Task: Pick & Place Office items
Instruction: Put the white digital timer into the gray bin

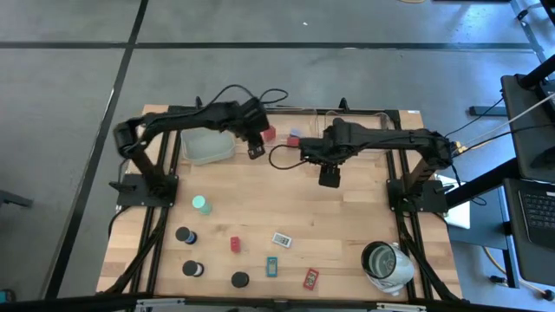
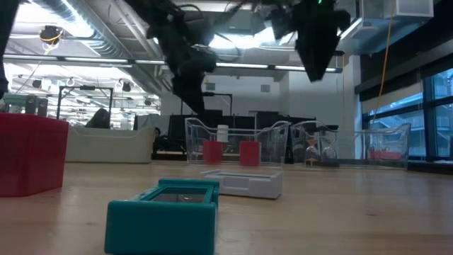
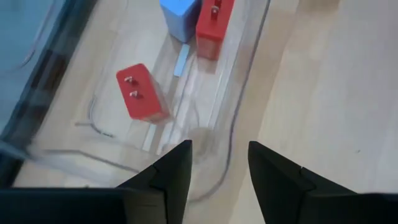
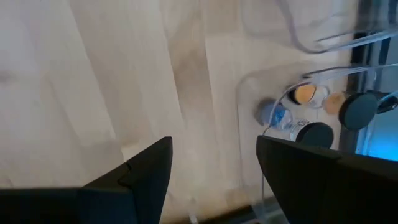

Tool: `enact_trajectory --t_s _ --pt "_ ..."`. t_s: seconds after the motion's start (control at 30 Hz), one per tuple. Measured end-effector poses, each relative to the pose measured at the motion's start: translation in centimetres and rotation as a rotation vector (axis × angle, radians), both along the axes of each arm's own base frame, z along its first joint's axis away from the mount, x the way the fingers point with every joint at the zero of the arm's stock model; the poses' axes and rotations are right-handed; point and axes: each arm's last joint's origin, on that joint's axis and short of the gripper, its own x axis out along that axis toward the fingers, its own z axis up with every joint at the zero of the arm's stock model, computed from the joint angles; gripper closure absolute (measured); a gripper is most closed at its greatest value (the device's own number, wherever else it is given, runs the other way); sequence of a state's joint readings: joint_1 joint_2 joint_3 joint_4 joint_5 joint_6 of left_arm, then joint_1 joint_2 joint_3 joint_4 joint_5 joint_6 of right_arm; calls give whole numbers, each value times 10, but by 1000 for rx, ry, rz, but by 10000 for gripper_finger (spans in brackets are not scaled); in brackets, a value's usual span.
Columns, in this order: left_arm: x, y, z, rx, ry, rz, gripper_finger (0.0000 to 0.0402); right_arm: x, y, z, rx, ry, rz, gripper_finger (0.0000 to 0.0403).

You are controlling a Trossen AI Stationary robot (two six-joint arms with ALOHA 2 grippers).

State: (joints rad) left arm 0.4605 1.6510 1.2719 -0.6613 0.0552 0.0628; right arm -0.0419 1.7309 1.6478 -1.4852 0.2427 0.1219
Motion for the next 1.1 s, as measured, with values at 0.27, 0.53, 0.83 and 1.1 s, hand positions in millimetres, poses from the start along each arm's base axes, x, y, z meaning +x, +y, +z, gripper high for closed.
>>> enact_trajectory --t_s 0.27,0.53,0.83,1.1 --pt "-42 -48 -12 -33 -114 40 252 -13 25 33 23 -275 -122 168" --pt "-63 -102 -23 -54 -264 -63 256 -15 91 34 77 -371 22 168" --pt "-71 -148 -9 -41 -381 -243 258 -21 150 11 137 -435 199 168" --pt "-70 -162 -9 -50 -385 -305 258 -15 157 3 164 -508 216 168"
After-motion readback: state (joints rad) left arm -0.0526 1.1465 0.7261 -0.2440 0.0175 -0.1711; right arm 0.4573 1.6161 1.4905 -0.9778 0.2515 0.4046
